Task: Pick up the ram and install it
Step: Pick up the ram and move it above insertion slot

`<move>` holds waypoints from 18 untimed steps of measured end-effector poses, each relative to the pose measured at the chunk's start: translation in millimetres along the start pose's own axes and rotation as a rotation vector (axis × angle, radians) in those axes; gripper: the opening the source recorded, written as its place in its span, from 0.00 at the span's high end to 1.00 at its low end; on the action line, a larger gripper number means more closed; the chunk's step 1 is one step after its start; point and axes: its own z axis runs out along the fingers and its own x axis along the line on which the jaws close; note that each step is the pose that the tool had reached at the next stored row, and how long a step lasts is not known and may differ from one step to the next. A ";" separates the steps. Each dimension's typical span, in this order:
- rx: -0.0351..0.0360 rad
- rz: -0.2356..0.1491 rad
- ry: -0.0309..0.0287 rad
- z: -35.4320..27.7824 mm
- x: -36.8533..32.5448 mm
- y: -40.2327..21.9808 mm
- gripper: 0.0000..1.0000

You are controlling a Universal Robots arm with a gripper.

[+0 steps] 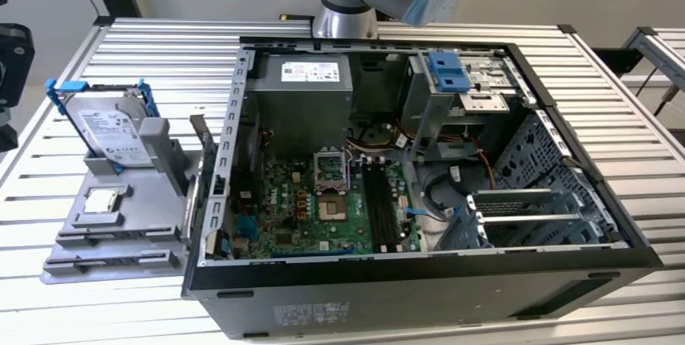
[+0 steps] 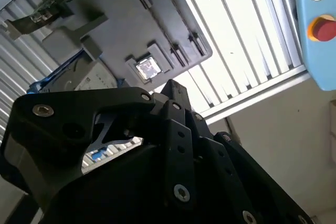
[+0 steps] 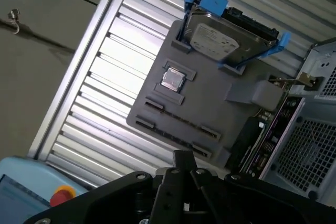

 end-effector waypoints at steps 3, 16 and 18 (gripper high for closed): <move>-0.0006 -0.040 0.0020 -0.1 0.0 0.0 1.00; -0.0043 -0.247 0.0118 0.0 0.0 0.0 1.00; -0.0050 -0.285 0.0135 0.0 0.0 0.0 1.00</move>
